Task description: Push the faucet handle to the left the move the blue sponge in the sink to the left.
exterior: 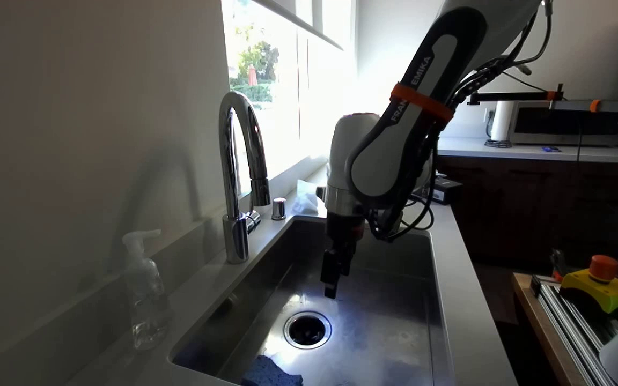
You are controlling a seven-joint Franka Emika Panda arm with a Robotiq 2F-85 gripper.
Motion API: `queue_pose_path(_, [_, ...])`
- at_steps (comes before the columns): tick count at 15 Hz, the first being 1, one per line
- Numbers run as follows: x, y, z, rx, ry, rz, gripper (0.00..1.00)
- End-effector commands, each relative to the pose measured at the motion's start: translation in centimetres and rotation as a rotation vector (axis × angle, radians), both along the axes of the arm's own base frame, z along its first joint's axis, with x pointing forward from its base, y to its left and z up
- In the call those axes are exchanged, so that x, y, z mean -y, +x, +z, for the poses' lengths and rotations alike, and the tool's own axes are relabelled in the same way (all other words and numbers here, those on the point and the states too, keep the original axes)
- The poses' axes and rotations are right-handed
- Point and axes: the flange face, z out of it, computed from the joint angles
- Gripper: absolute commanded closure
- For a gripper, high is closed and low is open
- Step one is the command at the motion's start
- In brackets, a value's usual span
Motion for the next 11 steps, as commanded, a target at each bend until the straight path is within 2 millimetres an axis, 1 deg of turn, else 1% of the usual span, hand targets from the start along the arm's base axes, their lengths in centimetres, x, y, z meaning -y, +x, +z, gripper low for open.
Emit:
queue_pose_path(1, [0.4, -2.0, 1.5, -0.019, -0.024, 0.051, 0.00])
queue_pose_path(6, [-0.3, -3.6, 2.8, -0.009, 0.011, 0.124, 0.00])
queue_pose_path(7, [0.2, -2.1, 1.9, -0.001, -0.008, 0.089, 0.00])
queue_pose_path(11, [-0.1, -2.8, 2.5, 0.008, -0.003, 0.112, 0.00])
